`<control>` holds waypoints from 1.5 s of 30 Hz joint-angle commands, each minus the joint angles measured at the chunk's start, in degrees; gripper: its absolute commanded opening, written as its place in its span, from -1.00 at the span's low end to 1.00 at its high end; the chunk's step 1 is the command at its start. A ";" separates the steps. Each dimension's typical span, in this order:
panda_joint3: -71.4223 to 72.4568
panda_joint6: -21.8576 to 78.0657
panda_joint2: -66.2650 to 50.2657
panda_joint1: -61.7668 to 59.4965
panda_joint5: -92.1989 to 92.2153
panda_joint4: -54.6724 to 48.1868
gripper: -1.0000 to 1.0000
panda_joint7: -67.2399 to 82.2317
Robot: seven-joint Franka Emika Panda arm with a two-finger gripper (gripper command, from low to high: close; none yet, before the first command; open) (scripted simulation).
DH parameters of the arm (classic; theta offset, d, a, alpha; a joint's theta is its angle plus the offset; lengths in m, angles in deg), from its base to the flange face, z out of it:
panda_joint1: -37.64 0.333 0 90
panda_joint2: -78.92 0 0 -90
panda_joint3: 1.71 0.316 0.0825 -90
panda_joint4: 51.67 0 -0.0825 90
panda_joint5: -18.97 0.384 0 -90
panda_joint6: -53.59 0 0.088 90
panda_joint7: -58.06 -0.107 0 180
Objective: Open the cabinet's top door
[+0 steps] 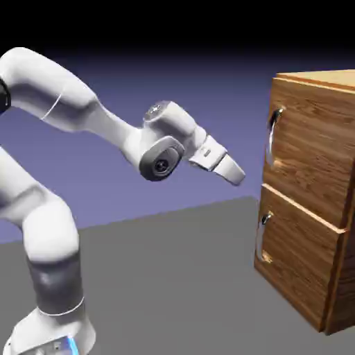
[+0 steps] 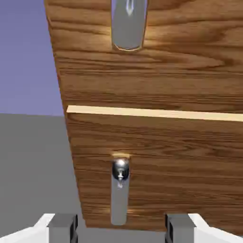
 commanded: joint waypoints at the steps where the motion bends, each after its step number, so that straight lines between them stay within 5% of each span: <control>1: -1.79 0.52 -1.77 1.67 2.50 -0.29 0.00 1.38; 45: -80.27 23.24 -79.59 75.25 112.15 -12.92 0.00 62.12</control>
